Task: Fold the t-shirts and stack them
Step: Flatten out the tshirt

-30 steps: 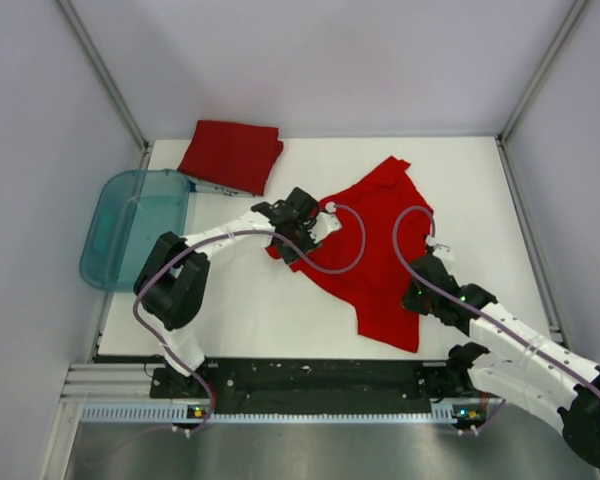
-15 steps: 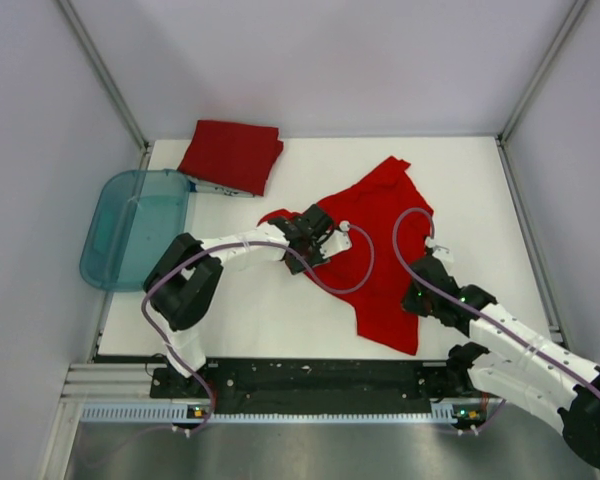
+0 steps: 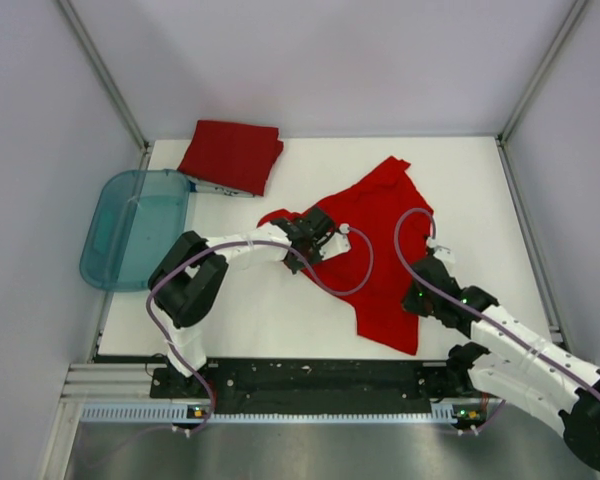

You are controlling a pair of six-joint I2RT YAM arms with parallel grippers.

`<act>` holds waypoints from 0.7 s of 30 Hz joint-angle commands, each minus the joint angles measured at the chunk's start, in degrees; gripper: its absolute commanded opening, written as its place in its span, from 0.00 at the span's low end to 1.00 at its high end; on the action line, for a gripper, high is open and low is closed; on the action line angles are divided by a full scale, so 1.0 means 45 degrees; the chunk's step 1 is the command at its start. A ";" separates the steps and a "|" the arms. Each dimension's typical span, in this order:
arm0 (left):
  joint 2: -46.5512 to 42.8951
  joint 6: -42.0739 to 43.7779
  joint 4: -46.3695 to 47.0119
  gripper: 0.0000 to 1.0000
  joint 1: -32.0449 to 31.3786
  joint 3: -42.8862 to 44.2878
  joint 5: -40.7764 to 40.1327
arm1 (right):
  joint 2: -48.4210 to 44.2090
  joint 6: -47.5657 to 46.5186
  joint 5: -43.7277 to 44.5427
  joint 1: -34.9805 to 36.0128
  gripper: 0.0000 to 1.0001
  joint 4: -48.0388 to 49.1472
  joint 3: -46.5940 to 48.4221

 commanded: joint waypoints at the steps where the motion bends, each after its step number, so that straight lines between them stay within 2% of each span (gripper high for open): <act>1: -0.0579 0.0120 -0.0200 0.00 0.0204 0.0110 -0.0248 | -0.0425 -0.0104 0.0209 -0.0249 0.00 0.0115 -0.0007; 7: -0.1787 0.0373 -0.0882 0.00 0.0594 0.0732 -0.1476 | -0.1516 -0.0591 -0.0181 -0.1108 0.00 -0.0274 0.0675; 12: -0.4012 0.0587 -0.2426 0.00 0.1122 0.2666 -0.2724 | -0.2591 -0.1664 0.0598 -0.1617 0.00 -0.1951 0.3406; 19: -0.7256 0.2422 -0.1882 0.00 0.1181 0.3370 -0.5575 | -0.3374 -0.3363 0.0386 -0.1597 0.00 -0.2580 0.7391; 21: -0.7882 0.3007 -0.1007 0.00 0.1219 0.3547 -0.6629 | -0.3355 -0.3774 0.0132 -0.1617 0.00 -0.2735 0.8154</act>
